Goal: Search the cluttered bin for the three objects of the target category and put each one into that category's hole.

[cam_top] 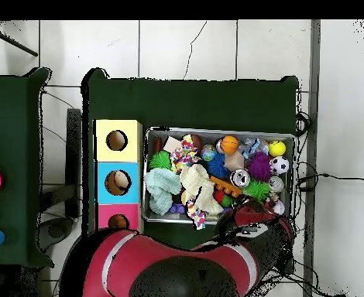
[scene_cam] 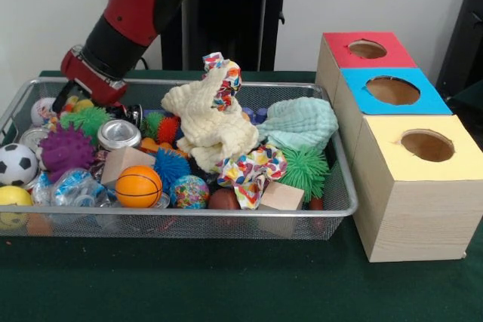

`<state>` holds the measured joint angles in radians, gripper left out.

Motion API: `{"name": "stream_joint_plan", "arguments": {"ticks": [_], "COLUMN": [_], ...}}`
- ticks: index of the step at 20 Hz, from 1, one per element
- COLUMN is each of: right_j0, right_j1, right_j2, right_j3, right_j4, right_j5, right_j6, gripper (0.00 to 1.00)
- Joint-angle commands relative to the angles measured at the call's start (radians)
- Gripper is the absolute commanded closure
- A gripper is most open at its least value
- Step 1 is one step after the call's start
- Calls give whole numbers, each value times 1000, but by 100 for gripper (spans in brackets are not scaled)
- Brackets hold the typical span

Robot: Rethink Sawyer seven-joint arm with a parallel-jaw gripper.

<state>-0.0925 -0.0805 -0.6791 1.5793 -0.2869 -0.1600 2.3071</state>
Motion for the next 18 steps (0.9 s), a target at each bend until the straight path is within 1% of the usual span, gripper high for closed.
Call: {"name": "stream_joint_plan", "arguments": {"ticks": [1, 3, 5, 6, 7, 8, 9, 10, 12, 13, 14, 15, 16, 17, 18], "right_j0": [-152, -229, -310, -319, -409, -437, -546, -582, -749, -834, -884, -929, -947, -983, -988], "right_j1": [118, 72, 1, -19, -92, -121, -179, -201, -224, -208, -187, -162, -147, -116, -109], "right_j2": [131, 242, 373, 397, 541, 593, 755, 809, 1035, 1143, 1204, 1260, 1280, 1322, 1328], "right_j3": [-99, -97, -77, -67, -25, -4, 54, 85, 164, 199, 213, 229, 238, 252, 260], "right_j4": [35, -65, -209, -241, -375, -424, -535, -550, -628, -630, -633, -608, -581, -528, -497], "right_j5": [-197, -249, -253, -250, -182, -157, -59, -15, 128, 207, 247, 300, 325, 386, 404], "right_j6": [107, 106, 119, 123, 142, 152, 152, 141, 80, 25, -15, -70, -101, -145, -157], "gripper": [0, 0, 0, 0, 0, 0, 0, 0, 0, 0, 0, 0, 0, 0, 0]}}
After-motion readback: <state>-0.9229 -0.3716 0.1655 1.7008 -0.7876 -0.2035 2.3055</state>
